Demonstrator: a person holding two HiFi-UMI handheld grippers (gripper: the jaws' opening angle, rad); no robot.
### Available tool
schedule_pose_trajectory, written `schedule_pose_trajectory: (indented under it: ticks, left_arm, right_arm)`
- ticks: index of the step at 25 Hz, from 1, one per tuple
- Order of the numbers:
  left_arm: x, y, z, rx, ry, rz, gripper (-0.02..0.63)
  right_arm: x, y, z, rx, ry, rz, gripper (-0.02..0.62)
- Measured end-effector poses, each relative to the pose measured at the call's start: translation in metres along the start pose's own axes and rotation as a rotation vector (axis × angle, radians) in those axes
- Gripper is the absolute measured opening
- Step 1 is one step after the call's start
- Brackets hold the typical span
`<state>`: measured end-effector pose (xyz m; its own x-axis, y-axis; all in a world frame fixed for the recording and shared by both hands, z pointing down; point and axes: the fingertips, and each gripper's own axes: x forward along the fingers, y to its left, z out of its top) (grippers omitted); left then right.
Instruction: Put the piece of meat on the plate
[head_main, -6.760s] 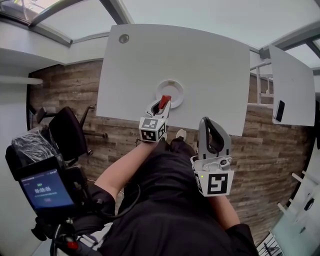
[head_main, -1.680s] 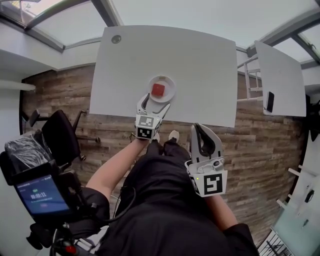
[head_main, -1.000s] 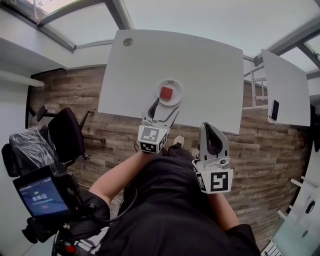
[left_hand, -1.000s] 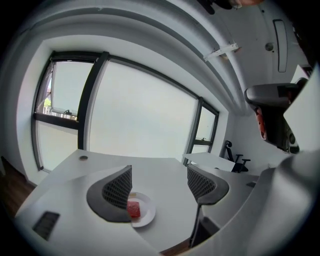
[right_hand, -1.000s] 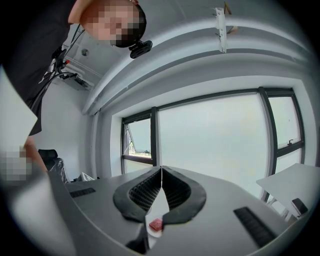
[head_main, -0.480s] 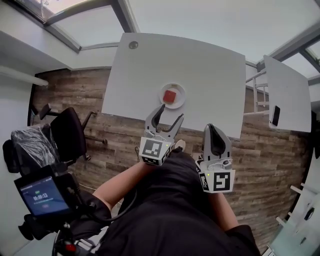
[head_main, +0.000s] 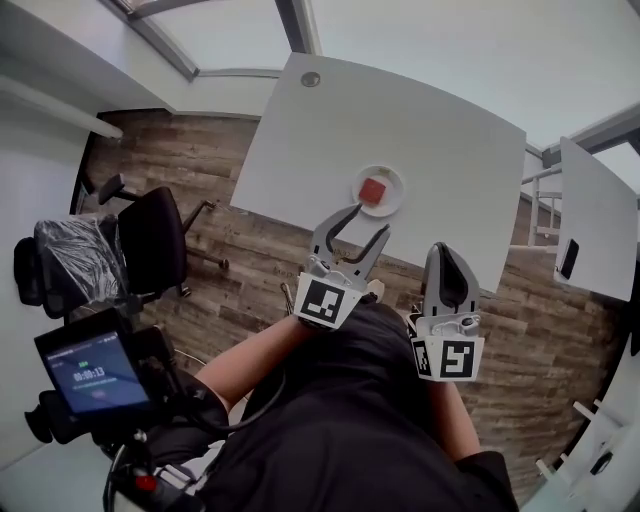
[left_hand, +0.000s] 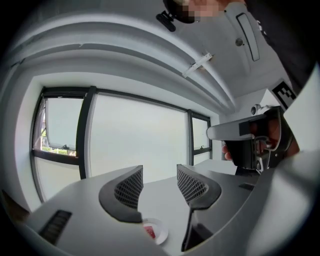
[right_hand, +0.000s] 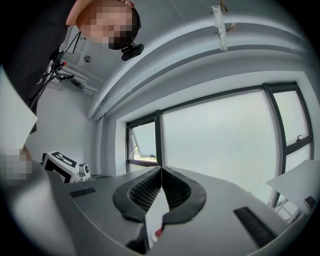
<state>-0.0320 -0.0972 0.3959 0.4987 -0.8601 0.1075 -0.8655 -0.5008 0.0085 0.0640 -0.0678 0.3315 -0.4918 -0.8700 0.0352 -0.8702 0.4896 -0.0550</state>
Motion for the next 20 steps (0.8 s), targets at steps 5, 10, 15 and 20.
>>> schedule_pose_trajectory:
  ticks: [5, 10, 15, 20]
  left_arm:
    - [-0.004, -0.001, 0.007, -0.06, -0.03, -0.022, 0.199]
    - [-0.008, 0.003, 0.01, -0.095, -0.045, -0.008, 0.16]
    - [-0.008, 0.008, 0.012, -0.116, -0.075, 0.009, 0.006]
    - [-0.007, 0.011, 0.011, -0.131, -0.068, 0.013, 0.006]
  right_arm:
    - [0.01, 0.012, 0.002, -0.01, 0.007, 0.007, 0.008]
    - [0.011, 0.013, 0.004, -0.01, 0.006, 0.008, 0.008]
    - [0.015, 0.009, 0.004, -0.012, -0.006, 0.006, 0.006]
    - [0.02, 0.009, 0.001, -0.011, -0.007, 0.017, 0.008]
